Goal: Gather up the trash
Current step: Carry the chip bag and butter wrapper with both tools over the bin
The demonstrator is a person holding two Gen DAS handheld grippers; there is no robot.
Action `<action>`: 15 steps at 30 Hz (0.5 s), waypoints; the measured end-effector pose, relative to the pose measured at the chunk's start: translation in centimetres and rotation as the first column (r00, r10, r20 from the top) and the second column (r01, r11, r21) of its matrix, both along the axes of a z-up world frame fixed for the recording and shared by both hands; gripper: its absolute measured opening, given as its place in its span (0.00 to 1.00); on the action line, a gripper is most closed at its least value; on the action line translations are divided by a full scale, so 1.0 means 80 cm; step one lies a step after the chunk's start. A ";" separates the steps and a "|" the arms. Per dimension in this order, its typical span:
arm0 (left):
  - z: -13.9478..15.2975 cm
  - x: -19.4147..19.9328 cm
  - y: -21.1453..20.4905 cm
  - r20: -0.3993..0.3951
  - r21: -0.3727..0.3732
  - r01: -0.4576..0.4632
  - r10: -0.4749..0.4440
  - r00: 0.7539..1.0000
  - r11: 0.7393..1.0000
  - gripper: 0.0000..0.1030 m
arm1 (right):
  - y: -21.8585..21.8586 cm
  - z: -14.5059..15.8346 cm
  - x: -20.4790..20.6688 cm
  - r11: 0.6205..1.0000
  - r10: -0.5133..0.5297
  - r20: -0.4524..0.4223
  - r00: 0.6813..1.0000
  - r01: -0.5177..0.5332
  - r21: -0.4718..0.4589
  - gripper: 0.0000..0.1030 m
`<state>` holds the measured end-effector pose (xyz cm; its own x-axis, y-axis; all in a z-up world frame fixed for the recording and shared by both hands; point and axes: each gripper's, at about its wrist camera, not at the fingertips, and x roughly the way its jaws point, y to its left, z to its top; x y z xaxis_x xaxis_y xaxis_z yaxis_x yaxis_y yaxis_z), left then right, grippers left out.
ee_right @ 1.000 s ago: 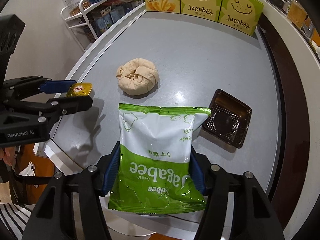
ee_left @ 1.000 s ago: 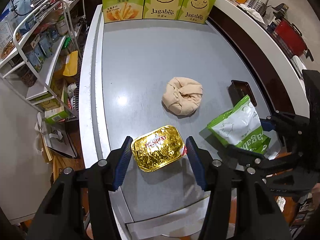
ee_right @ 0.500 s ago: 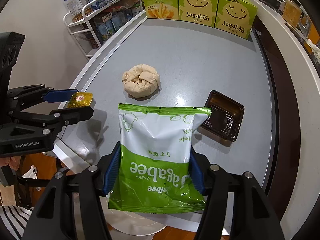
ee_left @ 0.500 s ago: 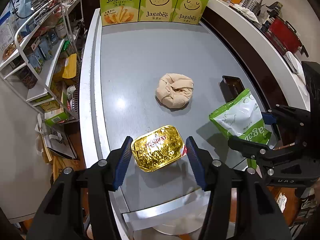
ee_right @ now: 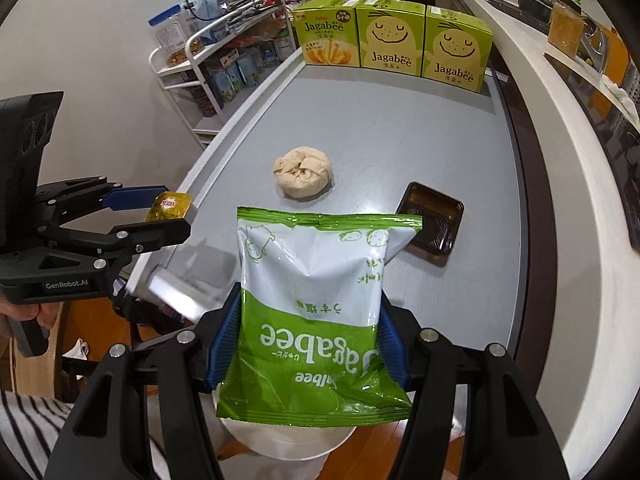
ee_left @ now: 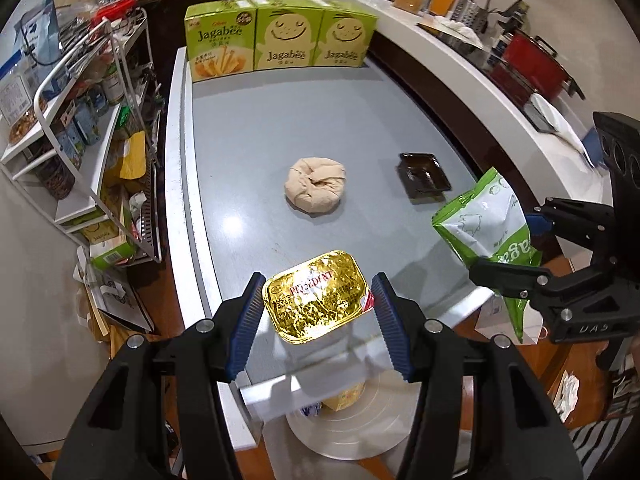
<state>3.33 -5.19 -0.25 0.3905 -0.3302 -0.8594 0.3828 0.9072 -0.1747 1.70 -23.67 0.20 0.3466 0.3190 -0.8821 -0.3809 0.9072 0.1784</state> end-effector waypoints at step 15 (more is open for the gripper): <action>-0.001 -0.087 -0.021 -0.038 0.032 0.150 -0.149 0.988 0.988 0.54 | -0.014 0.000 -0.084 0.999 0.037 -0.081 0.996 -0.035 0.017 0.57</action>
<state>-3.60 -6.89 -0.32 0.3076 -0.3521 -0.8840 0.5088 0.8459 -0.1598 -5.05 -24.77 0.24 0.2618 0.3439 -0.9018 -0.3969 0.8901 0.2242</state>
